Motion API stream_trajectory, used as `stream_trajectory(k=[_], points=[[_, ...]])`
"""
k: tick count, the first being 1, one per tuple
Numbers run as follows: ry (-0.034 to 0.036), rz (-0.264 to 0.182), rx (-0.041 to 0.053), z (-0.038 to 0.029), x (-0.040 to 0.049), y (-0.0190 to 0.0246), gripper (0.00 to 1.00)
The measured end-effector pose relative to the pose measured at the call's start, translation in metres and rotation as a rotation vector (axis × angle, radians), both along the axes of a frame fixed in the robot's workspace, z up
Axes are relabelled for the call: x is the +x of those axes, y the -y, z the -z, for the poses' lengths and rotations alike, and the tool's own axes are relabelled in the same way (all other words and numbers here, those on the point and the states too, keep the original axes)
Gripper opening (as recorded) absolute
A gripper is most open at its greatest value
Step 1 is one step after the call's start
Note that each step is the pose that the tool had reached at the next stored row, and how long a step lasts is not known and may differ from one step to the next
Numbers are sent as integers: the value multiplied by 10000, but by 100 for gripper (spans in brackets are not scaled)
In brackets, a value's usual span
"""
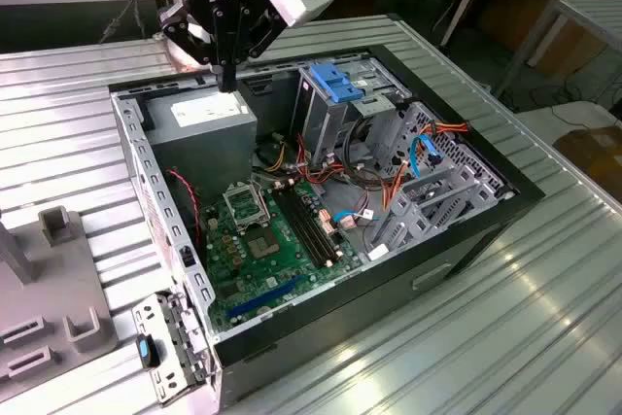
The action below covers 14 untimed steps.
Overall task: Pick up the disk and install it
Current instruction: 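Reach for the disk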
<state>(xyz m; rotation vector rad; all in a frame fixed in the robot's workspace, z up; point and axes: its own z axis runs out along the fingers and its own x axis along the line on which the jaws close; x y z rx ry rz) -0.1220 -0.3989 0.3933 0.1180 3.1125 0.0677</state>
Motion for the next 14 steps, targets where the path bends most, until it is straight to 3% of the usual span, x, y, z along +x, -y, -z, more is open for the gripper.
stream_trajectory(k=[14], points=[[0, 1, 0, 0, -16, 0, 11]])
